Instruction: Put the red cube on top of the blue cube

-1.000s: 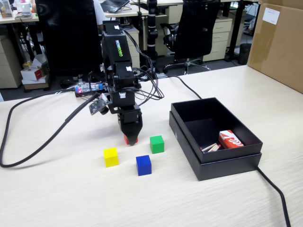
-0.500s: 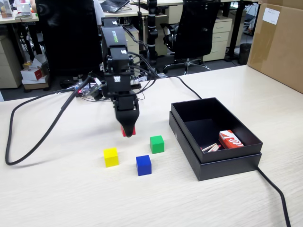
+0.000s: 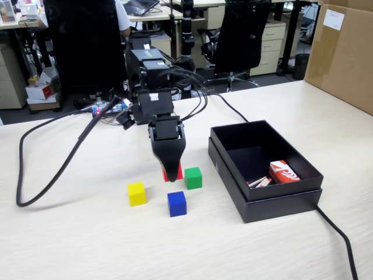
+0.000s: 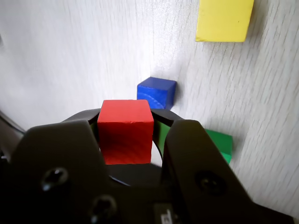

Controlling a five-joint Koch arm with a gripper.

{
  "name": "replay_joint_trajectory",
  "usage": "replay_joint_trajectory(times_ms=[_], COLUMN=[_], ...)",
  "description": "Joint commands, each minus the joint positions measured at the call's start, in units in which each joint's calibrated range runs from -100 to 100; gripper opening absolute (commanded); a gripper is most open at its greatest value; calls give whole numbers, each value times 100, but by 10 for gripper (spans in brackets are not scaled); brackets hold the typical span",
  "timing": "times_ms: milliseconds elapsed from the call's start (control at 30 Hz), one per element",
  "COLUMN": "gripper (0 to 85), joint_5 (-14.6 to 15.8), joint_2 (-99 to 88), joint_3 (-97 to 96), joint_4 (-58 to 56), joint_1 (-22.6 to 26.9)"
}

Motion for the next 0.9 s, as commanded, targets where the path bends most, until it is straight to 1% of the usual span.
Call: replay_joint_trajectory(times_ms=[0, 733, 767, 800, 833, 867], gripper=[36, 48, 76, 128, 152, 153], joint_5=[5, 15, 15, 15, 15, 10], joint_2=[-61, 409, 409, 421, 421, 421], joint_3=[534, 498, 498, 480, 461, 452], joint_4=[-17, -17, -17, -17, -17, -17], joint_1=[0, 39, 44, 44, 49, 54])
